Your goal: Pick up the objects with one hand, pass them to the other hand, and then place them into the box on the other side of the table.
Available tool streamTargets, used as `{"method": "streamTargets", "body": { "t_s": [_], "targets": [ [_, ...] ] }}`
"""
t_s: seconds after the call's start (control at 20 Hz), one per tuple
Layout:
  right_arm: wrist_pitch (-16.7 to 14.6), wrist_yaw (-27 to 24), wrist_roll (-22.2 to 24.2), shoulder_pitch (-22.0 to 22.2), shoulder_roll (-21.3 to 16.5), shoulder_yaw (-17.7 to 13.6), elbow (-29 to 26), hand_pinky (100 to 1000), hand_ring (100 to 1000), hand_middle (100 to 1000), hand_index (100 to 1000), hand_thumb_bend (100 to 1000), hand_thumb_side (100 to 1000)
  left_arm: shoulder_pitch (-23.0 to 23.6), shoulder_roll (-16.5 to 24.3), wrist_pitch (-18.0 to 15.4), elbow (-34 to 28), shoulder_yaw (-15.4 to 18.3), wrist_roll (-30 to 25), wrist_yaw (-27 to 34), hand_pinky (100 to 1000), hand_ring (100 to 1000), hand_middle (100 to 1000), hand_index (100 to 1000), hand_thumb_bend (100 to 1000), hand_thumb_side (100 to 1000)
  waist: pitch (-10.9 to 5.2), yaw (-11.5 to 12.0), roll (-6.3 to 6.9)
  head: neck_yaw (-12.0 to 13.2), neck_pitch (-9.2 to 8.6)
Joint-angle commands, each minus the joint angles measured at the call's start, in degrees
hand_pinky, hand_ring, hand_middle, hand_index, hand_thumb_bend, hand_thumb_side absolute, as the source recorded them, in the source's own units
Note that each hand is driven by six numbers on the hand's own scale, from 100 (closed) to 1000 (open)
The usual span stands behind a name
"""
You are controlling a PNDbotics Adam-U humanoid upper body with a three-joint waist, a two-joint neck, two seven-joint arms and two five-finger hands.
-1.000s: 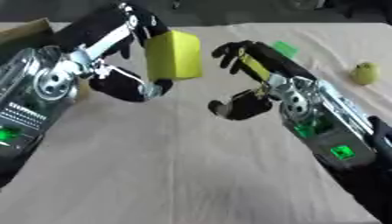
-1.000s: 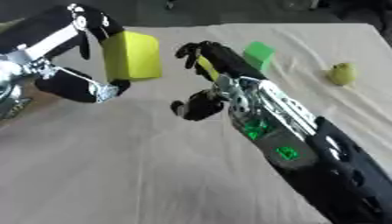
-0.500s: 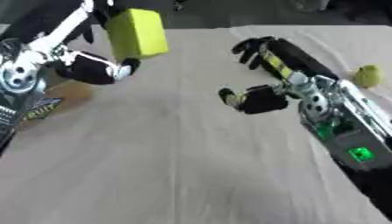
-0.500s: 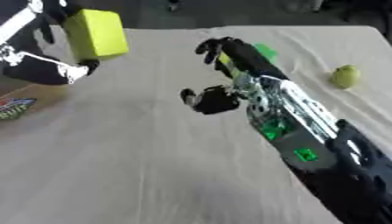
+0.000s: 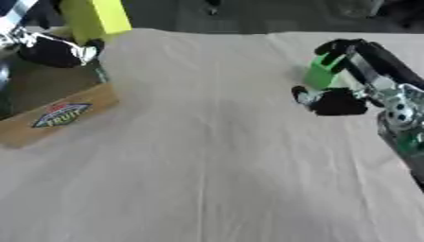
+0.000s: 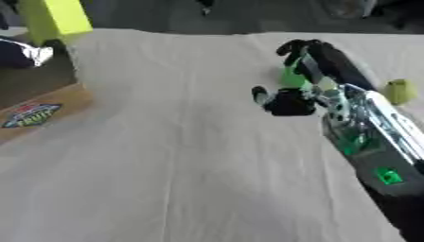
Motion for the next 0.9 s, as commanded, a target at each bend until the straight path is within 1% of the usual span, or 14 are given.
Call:
{"method": "streamTargets", "body": {
  "t_s": [0.05, 0.35, 0.65, 0.9],
  "targets": [
    [1.6, -0.8, -0.5, -0.1, -2.4, -1.8, -1.2, 833, 742, 720, 839, 371, 297, 0.0, 3.5, 1.2, 1.7, 2.4, 1.0, 0.3, 478, 626, 429, 496, 100, 100, -0.92, 0.0, 0.29, 1.5, -1.19],
    [1.6, -2.4, -3.7, 0.8, -3.8, -2.9, -0.9, 834, 741, 720, 835, 363, 301, 0.7, 4.4, 2.9, 9.3, 3.9, 2.3, 0.5, 483, 626, 432, 498, 100, 100, -0.89, -0.1, 0.34, 3.5, -2.1],
    [1.6, -4.0, -6.4, 1.2, -4.1, -3.2, -0.7, 836, 743, 723, 836, 362, 303, 0.6, 4.1, 2.9, 16.2, 4.6, 3.3, 0.6, 494, 628, 438, 503, 100, 100, -0.81, -0.2, 0.32, 4.5, -2.57],
    [1.6, -5.6, -8.2, 1.3, -4.3, -3.0, -1.1, 847, 758, 740, 838, 338, 315, 0.3, 3.5, 2.4, 20.2, 4.3, 2.4, 0.4, 511, 630, 447, 510, 100, 100, -0.82, -0.3, 0.3, 5.0, -2.74]
  ]
}}
